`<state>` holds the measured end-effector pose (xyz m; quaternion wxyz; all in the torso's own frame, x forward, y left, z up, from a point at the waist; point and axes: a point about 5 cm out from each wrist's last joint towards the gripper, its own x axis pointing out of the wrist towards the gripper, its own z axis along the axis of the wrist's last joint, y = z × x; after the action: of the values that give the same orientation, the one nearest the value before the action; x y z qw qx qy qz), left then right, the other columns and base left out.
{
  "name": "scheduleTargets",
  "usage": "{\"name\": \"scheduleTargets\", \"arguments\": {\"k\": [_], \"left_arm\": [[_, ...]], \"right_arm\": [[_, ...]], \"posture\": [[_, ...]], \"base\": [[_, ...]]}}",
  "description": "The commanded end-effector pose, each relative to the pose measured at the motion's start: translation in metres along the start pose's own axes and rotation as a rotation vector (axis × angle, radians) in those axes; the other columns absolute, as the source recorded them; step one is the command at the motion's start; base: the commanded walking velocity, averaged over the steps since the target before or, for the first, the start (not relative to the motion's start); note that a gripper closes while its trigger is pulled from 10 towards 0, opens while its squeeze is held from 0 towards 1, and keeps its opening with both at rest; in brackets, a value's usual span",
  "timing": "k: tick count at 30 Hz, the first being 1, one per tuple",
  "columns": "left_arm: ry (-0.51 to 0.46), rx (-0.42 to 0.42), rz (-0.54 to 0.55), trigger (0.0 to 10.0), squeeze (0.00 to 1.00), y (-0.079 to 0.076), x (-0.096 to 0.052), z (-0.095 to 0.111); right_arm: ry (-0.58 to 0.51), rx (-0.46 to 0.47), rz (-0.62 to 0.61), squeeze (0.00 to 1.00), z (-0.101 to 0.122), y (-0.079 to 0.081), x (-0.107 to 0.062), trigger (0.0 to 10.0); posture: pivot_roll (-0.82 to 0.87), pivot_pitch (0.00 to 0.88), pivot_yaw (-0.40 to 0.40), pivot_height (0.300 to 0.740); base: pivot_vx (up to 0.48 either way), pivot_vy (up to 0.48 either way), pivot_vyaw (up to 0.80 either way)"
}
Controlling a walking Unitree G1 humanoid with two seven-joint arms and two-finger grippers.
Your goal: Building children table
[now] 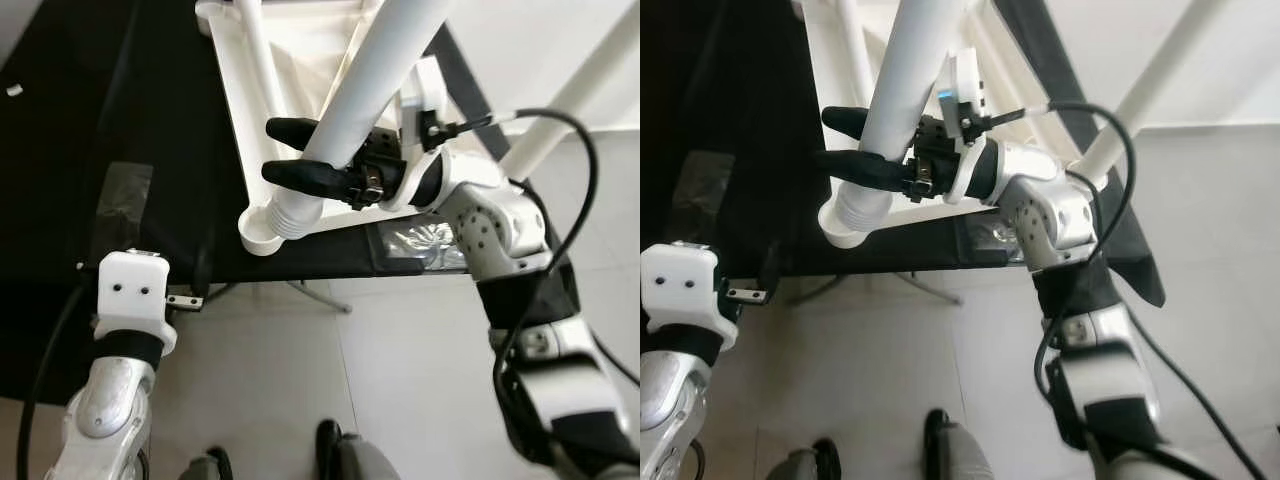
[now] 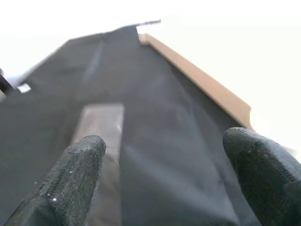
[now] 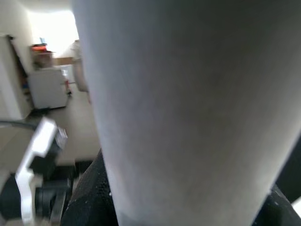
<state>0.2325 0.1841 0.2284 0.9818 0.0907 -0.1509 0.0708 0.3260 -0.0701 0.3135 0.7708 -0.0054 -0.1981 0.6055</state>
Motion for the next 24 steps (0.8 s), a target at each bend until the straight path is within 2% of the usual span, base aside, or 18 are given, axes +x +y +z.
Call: {"name": "scheduleTargets", "arguments": {"k": [1,2,3,4,5,6,8,9,10,13,16,19,24], "left_arm": [[0.009,0.007,0.007,10.0,0.00,0.004,0.005,-0.007],[0.009,0.007,0.007,10.0,0.00,0.004,0.005,-0.007],[0.012,0.005,0.010,10.0,0.00,0.005,0.007,-0.010],[0.012,0.005,0.010,10.0,0.00,0.005,0.007,-0.010],[0.018,0.006,0.007,10.0,0.00,0.006,0.007,-0.013],[0.018,0.006,0.007,10.0,0.00,0.006,0.007,-0.013],[0.032,0.002,-0.004,10.0,0.00,0.005,0.006,-0.020],[0.032,0.002,-0.004,10.0,0.00,0.005,0.006,-0.020],[0.062,-0.032,-0.019,10.0,0.00,0.003,0.003,-0.030],[0.082,-0.059,-0.024,10.0,0.00,0.001,0.001,-0.036],[0.098,-0.090,-0.021,10.0,0.00,-0.001,-0.001,-0.041],[0.096,-0.104,-0.033,10.0,0.00,-0.006,-0.002,-0.043],[0.083,-0.117,-0.034,10.0,0.00,-0.008,-0.001,-0.043]], "right_arm": [[0.063,-0.007,-0.242,0.00,-0.019,0.001,-0.016,10.0],[0.063,-0.007,-0.242,0.00,-0.019,0.001,-0.016,10.0],[0.099,0.010,-0.343,0.00,-0.032,0.001,-0.025,10.0],[0.099,0.010,-0.343,0.00,-0.032,0.001,-0.025,10.0],[0.165,-0.010,-0.436,0.00,-0.046,0.001,-0.037,10.0],[0.165,-0.010,-0.436,0.00,-0.046,0.001,-0.037,10.0],[0.243,-0.020,-0.544,0.00,-0.065,0.005,-0.052,10.0],[0.243,-0.020,-0.544,0.00,-0.065,0.005,-0.052,10.0],[0.276,0.008,-0.607,0.00,-0.079,0.016,-0.061,10.0],[0.264,0.042,-0.637,0.00,-0.083,0.021,-0.060,10.0],[0.246,0.040,-0.645,0.00,-0.079,0.023,-0.052,10.0],[0.229,0.027,-0.655,0.00,-0.075,0.025,-0.044,10.0],[0.221,0.017,-0.628,0.00,-0.074,0.027,-0.043,10.0]], "posture": [[-0.03,0.093,-0.090,0.740],[-0.03,0.093,-0.090,0.740],[-0.04,0.080,-0.087,0.740],[-0.04,0.080,-0.087,0.740],[-0.04,0.064,-0.084,0.740],[-0.04,0.064,-0.084,0.740],[-0.04,0.050,-0.086,0.740],[-0.04,0.050,-0.086,0.740],[-0.03,0.031,-0.086,0.740],[-0.03,0.024,-0.081,0.740],[-0.03,0.017,-0.079,0.740],[-0.02,0.014,-0.084,0.740],[-0.02,0.011,-0.088,0.740]], "base": [[0.000,0.000,0.00],[0.000,0.000,0.00],[0.000,0.000,0.00],[0.000,0.000,0.00],[0.000,0.000,0.00],[0.000,0.000,0.00],[0.000,0.000,0.00],[0.000,0.000,0.00],[0.000,0.000,0.00],[0.000,0.000,0.00],[0.000,0.000,0.00],[0.273,0.000,0.00],[0.327,0.000,0.22]]}}
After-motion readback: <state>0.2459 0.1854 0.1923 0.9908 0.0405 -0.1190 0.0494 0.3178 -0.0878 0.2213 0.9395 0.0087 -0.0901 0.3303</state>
